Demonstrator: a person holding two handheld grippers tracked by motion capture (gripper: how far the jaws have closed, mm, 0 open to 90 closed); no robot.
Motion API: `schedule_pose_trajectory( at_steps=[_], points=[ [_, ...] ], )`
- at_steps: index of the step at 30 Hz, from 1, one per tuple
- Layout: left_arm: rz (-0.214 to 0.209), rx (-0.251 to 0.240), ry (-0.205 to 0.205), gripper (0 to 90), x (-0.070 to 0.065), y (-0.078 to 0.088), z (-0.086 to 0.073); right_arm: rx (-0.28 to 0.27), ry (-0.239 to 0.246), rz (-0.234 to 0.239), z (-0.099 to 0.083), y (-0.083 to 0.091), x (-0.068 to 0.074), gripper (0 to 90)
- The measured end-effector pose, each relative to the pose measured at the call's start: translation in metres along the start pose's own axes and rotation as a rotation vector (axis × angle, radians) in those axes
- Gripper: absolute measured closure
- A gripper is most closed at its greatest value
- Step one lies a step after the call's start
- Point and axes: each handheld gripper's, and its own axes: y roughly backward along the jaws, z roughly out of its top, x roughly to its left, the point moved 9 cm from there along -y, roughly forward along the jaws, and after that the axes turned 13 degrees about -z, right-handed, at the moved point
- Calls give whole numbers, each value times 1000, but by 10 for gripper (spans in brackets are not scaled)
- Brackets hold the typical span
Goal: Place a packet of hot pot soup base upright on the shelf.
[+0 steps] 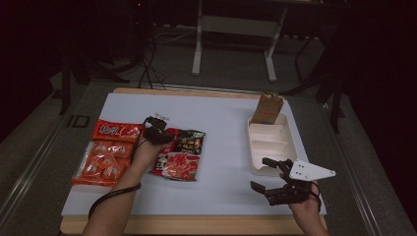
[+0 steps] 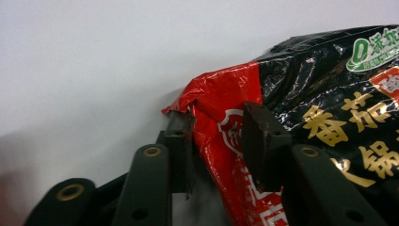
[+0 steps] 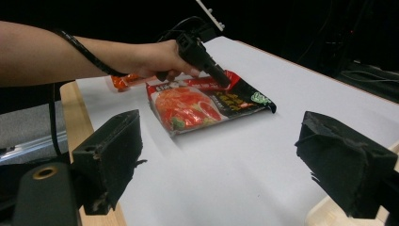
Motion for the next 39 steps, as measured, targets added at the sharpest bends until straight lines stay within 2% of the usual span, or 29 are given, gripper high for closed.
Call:
schedule_pose_trajectory(
  at_steps=[2,3,4,8,12,14,17,27,32,39],
  points=[
    [19,26,10,690,-2,0,1,0,0,1,0,0,0,142],
    [44,57,-10,773,-6,-1,2,0,5,-1,0,0,0,142],
    [61,69,-16,798,-7,-1,3,-2,5,0,1,0,1,142],
    [84,75,-3,852,-9,-1,4,-2,1,2,1,1,0,142],
    [93,46,0,869,-11,0,5,-4,-1,2,1,1,-1,143],
    [74,12,4,873,-12,4,7,-8,3,1,1,1,0,143],
    [60,-13,-13,880,-16,10,11,-13,9,-7,2,2,-1,144],
    [45,-58,-47,894,-28,29,20,-16,2,-19,5,4,-4,144],
    [32,-120,-92,896,-42,47,28,-14,11,-56,6,5,-7,138],
    [38,-165,-177,897,-66,64,36,-49,21,-103,11,8,-13,139]
  ],
)
